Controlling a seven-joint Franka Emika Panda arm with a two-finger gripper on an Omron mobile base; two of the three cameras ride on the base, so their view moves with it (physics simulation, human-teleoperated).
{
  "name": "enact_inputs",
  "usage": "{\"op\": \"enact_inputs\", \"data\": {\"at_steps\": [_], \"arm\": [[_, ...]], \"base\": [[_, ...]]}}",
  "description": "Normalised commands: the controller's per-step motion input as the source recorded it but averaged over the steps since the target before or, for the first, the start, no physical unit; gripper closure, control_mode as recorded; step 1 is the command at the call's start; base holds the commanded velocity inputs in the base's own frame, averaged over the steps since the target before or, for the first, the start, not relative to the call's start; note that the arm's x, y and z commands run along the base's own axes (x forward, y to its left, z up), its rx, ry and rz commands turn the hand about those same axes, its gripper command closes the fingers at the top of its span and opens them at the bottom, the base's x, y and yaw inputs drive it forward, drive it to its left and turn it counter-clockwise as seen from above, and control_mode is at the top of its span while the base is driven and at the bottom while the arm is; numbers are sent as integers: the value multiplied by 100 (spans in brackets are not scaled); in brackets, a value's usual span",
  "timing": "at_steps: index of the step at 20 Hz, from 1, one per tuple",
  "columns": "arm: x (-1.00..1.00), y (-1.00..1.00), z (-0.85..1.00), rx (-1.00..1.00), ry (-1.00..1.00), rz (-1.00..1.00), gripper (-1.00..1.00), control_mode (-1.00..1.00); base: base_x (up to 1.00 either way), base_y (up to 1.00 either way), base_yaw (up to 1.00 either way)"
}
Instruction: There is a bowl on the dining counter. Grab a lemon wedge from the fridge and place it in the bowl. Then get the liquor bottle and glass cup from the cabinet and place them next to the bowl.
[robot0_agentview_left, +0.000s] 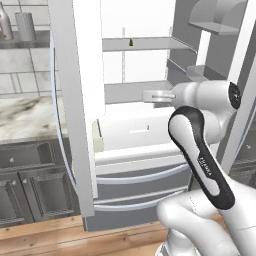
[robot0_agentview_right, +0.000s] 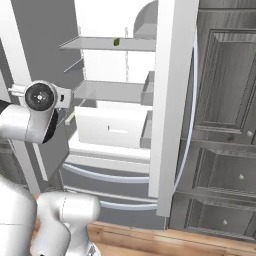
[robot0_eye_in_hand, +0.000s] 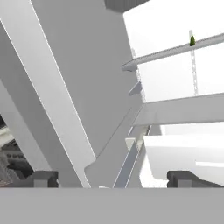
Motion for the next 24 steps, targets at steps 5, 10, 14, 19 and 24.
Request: {"op": "enact_inputs", "data": {"at_steps": [5, 10, 14, 19, 24], "arm": [[-21, -70, 33, -29, 14, -14, -100, -100], [-28, -45, -5, -32, 26, -16, -100, -100], [-48, -24, -10, -17, 29, -15, -100, -100], [-57, -5, -2, -4, 20, -3, -100, -100], [-64, 0, -4, 0, 6, 0, -100, -100]], "base": [[0, 0, 0], [0, 0, 0], [0, 0, 0], [0, 0, 0], [0, 0, 0]]}}
